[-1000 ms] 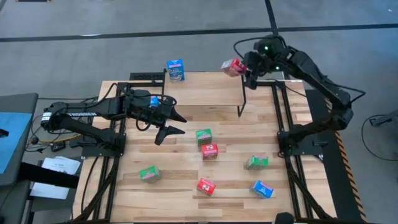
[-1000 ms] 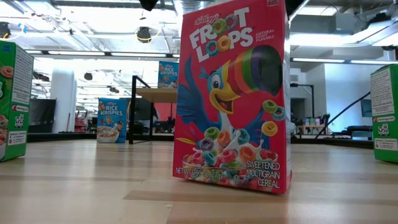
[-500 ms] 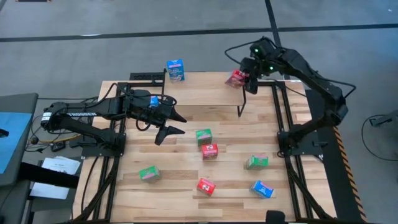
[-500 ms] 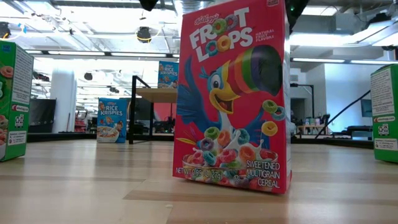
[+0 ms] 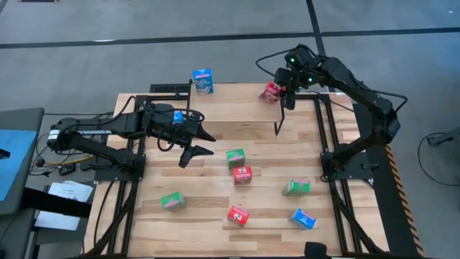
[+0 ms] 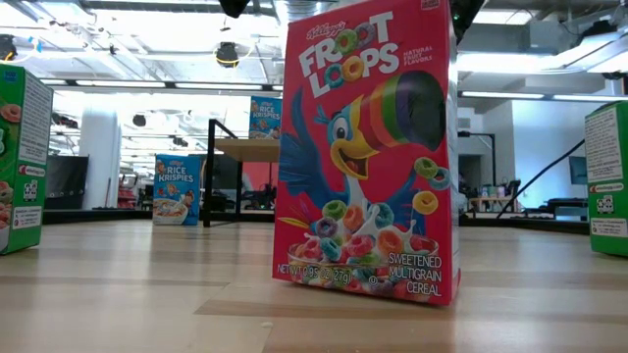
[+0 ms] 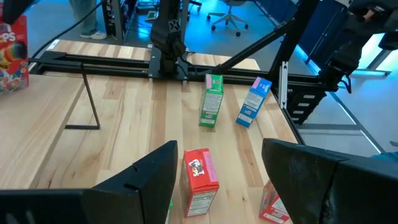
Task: Stack cereal on shelf
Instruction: Put the top right red cereal box on the shelf
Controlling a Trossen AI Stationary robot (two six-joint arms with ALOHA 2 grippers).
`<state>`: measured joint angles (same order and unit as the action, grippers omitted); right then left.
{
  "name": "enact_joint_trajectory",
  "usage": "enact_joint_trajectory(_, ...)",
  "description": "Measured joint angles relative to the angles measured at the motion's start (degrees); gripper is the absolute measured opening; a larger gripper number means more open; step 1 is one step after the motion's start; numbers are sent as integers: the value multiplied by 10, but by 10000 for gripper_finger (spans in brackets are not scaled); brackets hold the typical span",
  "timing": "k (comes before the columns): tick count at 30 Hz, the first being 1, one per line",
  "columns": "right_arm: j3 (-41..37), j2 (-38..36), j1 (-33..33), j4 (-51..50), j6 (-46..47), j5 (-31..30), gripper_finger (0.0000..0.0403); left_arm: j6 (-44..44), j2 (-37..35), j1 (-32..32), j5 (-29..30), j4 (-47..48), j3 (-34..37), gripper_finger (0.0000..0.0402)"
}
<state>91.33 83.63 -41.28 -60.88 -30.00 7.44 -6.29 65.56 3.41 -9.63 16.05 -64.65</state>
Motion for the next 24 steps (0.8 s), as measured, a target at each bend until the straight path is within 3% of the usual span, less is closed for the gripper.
enact_joint_trajectory(24, 0, 1, 0, -3, -5, 0, 220, 0, 0, 0, 0, 0, 0, 224)
